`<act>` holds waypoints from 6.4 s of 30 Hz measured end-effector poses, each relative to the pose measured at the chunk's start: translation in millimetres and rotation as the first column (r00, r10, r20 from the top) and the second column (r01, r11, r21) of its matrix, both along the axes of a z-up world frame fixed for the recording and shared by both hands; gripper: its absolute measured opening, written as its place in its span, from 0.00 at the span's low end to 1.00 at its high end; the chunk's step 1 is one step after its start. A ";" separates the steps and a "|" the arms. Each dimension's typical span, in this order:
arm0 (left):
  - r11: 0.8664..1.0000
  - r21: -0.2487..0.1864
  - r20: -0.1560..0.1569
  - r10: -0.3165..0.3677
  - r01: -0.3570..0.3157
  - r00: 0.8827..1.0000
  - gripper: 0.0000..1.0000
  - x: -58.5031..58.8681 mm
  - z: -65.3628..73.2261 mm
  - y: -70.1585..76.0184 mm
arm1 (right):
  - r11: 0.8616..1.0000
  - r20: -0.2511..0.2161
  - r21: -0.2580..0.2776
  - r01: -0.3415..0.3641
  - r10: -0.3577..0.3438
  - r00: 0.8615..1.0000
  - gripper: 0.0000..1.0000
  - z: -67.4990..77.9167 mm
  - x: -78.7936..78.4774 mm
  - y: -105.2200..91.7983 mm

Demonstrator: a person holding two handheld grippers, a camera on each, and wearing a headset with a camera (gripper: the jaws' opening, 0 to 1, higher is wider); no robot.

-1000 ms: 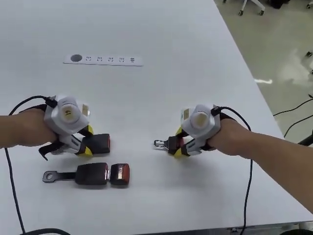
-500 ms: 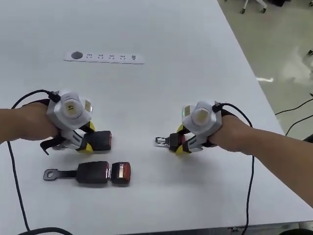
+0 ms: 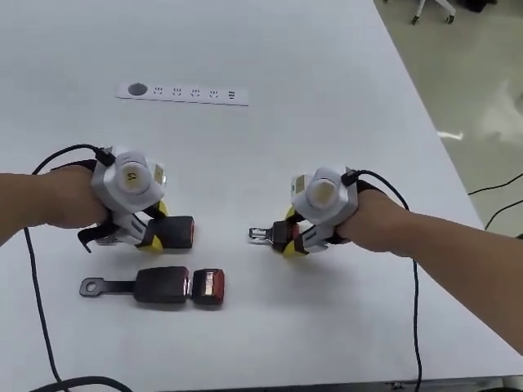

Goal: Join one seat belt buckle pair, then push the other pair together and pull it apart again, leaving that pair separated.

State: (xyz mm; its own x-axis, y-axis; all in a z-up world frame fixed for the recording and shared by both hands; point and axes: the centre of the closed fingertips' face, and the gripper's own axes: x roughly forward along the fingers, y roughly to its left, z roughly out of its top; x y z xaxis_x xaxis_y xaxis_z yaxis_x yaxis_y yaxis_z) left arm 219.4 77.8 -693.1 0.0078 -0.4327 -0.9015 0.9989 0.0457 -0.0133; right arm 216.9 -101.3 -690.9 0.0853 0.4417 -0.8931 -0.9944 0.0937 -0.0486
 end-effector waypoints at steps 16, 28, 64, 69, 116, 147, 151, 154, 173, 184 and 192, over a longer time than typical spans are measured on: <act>1.000 0.004 0.003 0.003 -0.003 1.000 0.34 1.6 -0.3 0.7 | 0.999 0.005 0.035 -0.032 0.032 0.999 0.33 -1.3 -2.5 62.0; 1.000 0.008 0.002 -0.007 0.007 1.000 0.34 1.2 0.9 -0.5 | 0.999 0.006 0.030 -0.036 0.036 0.999 0.33 -0.7 2.9 82.8; 1.000 -0.024 0.004 -0.003 0.003 1.000 0.32 1.2 -2.0 -4.7 | 0.994 0.031 0.088 -0.065 0.062 0.998 0.30 0.2 5.5 117.4; 1.000 -0.025 0.005 -0.006 0.006 1.000 0.32 1.1 -1.4 -5.0 | 0.995 0.036 0.073 -0.061 0.059 0.998 0.30 -0.6 6.4 120.8; 1.000 -0.020 0.023 0.012 -0.012 1.000 0.34 2.1 0.8 -1.9 | 1.000 0.011 0.010 0.006 -0.006 1.000 0.33 -4.6 2.7 -12.7; 0.878 -0.315 0.177 0.428 -0.361 0.886 0.69 -49.7 94.0 51.2 | 0.933 0.038 0.255 0.253 -0.272 0.962 0.66 59.2 -58.5 6.8; 0.858 -0.328 0.166 0.464 -0.395 0.870 0.74 -76.0 101.1 57.3 | 0.910 0.034 0.289 0.297 -0.320 0.947 0.75 67.4 -72.9 -0.5; 0.813 -0.356 0.125 0.529 -0.460 0.839 0.75 -84.3 99.3 68.2 | 0.892 0.031 0.296 0.342 -0.367 0.930 0.83 71.3 -80.0 -7.9; 0.690 -0.422 0.029 0.658 -0.588 0.752 1.00 -105.1 83.4 112.8 | 0.767 -0.059 0.403 0.500 -0.523 0.850 0.99 73.8 -94.6 -22.0; 0.663 -0.425 0.007 0.684 -0.617 0.730 1.00 -106.7 79.9 112.8 | 0.736 -0.087 0.418 0.532 -0.551 0.830 0.99 76.7 -102.6 -15.6; 0.646 -0.434 -0.008 0.694 -0.628 0.720 1.00 -114.0 77.2 114.2 | 0.733 -0.092 0.422 0.534 -0.551 0.829 0.99 75.1 -108.9 -10.9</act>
